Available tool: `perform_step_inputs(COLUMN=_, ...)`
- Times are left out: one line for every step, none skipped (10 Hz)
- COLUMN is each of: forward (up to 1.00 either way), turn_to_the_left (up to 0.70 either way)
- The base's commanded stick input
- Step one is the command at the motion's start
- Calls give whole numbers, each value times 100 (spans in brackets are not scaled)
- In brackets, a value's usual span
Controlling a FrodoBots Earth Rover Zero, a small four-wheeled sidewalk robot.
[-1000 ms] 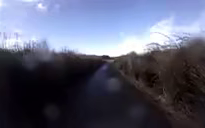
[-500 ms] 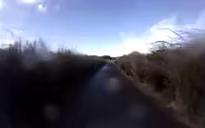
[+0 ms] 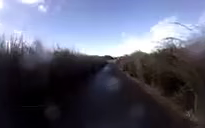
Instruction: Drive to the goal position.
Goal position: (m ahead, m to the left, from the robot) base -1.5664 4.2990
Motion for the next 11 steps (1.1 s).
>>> perform_step_inputs(forward=70, turn_to_the_left=0)
perform_step_inputs(forward=70, turn_to_the_left=0)
perform_step_inputs(forward=70, turn_to_the_left=0)
perform_step_inputs(forward=70, turn_to_the_left=0)
perform_step_inputs(forward=70, turn_to_the_left=0)
perform_step_inputs(forward=70, turn_to_the_left=0)
perform_step_inputs(forward=70, turn_to_the_left=0)
perform_step_inputs(forward=70, turn_to_the_left=-20)
perform_step_inputs(forward=70, turn_to_the_left=-32)
perform_step_inputs(forward=70, turn_to_the_left=-35)
perform_step_inputs(forward=70, turn_to_the_left=-35)
